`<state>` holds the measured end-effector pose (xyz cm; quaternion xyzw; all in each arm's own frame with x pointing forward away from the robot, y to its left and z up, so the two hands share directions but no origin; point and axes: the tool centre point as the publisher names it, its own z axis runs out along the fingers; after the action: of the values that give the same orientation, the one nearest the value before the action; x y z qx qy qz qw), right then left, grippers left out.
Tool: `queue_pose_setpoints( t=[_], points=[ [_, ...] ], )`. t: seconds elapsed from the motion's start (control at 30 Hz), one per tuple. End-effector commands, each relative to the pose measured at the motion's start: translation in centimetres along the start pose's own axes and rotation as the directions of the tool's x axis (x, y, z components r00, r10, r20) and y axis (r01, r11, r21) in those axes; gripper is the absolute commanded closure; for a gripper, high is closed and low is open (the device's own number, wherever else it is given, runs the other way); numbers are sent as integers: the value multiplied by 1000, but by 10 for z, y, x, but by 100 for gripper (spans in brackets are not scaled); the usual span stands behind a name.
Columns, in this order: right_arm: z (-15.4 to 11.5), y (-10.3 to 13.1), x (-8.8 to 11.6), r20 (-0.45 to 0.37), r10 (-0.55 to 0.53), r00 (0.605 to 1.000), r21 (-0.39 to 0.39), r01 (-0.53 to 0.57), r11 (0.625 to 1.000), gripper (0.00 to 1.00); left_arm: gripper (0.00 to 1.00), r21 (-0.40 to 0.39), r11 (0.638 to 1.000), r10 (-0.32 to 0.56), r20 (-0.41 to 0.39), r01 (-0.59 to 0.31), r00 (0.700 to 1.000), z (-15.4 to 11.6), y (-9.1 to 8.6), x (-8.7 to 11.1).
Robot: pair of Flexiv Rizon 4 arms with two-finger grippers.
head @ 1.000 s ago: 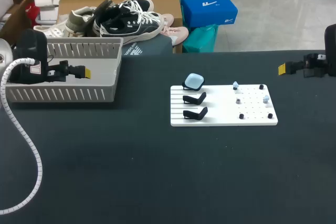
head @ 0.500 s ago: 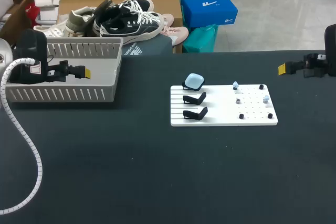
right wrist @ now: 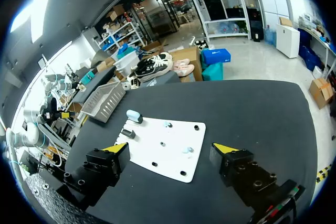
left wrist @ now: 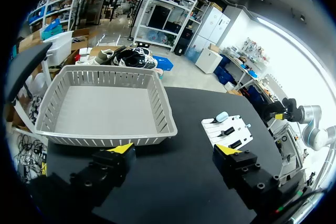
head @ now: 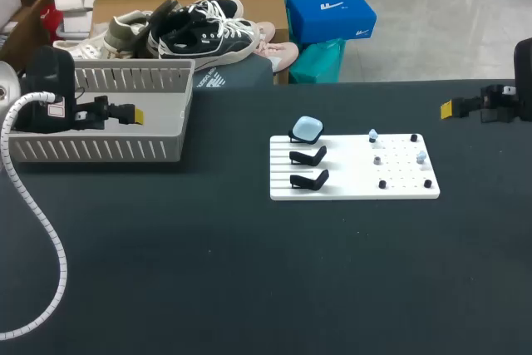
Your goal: Pick up each earbud case from the left stands, insert the matching earbuds, close the lid, and place the case in the box.
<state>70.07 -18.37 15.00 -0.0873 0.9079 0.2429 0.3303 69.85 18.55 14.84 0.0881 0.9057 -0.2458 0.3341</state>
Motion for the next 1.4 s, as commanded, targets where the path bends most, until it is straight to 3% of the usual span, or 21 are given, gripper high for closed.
queue_pose_setpoints(
  t=[0.03, 0.83, 0.9, 1.03, 1.17, 1.4],
  points=[
    [0, -1, 0, 0, -1, 1000, -5, 1, 1000, 0, 0, -5, 1000, 0, -7, 0, 1000, 0, -1, -2],
    [0, -1, 0, 0, -1, 1000, -5, 1, 1000, 0, 0, -5, 1000, 0, -7, 0, 1000, 0, -1, -2],
    [0, -1, 0, 0, -1, 1000, -5, 1, 1000, 0, 12, 0, 999, 53, -4, -53, 999, 6, -7, -5],
    [0, -1, 0, 0, -1, 1000, -5, 1, 1000, 0, 0, 31, 993, 117, -13, -117, 993, 18, -14, -13],
    [0, -1, 0, 0, -1, 1000, -5, 1, 1000, 0, 0, 102, 969, 226, 1, -225, 974, 27, -27, -25],
    [0, -1, 0, 0, -1, 1000, -5, 1, 1000, 0, 0, 232, 884, 406, 45, -405, 913, 44, -52, -46]
  ],
)
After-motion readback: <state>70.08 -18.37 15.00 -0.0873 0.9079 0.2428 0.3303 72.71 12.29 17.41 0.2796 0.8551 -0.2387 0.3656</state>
